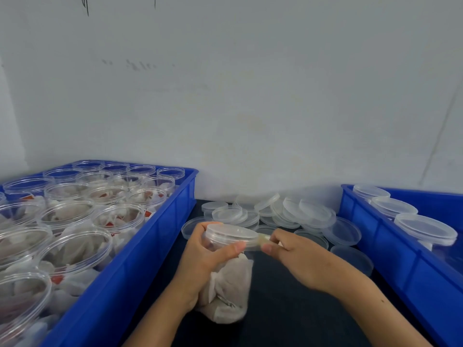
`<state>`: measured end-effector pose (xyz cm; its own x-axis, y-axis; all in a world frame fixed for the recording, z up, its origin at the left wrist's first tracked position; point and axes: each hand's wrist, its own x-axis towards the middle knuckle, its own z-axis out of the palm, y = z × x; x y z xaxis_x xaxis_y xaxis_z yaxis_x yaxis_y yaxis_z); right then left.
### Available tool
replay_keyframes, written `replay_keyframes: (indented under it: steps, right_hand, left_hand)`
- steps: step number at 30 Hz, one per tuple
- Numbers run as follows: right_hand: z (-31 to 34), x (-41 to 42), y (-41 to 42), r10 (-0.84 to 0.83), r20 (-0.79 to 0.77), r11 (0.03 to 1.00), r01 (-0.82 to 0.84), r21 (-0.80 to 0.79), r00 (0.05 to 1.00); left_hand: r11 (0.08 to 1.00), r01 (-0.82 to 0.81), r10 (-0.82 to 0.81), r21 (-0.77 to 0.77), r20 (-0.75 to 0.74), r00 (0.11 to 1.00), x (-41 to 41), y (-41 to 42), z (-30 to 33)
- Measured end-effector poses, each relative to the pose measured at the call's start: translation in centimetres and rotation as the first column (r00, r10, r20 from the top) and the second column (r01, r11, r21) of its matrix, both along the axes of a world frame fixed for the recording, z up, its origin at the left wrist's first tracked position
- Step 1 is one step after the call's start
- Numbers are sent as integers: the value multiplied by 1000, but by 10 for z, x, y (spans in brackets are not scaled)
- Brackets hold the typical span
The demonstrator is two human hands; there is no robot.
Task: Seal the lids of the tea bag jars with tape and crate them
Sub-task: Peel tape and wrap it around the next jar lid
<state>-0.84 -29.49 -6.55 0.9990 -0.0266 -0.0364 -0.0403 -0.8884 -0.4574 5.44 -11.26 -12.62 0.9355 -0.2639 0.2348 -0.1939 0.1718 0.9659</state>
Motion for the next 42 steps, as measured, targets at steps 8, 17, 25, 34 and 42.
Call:
replay_keyframes:
  steps: [8,17,25,34,42]
  right_hand:
    - [-11,7,-1,79,70,988,-88,129,994]
    - [-14,15,6,72,173,966,-112,232,982]
    - [-19,6,19,70,221,979,-109,172,973]
    - [-8,-3,19,88,33,981,-92,171,996]
    - [-5,-2,9,56,-25,998,-55,24,998]
  left_hand:
    - [994,101,-103,-34,-73,992,2,0,-2]
    - [961,-217,189,172,165,968,-7,-10,-3]
    - [898,-335,283,286,208,936,-14,-13,0]
    - [975,-178,179,135,5,984,-1,0,2]
    - [994,-64,66,86,-12,998,1,5,0]
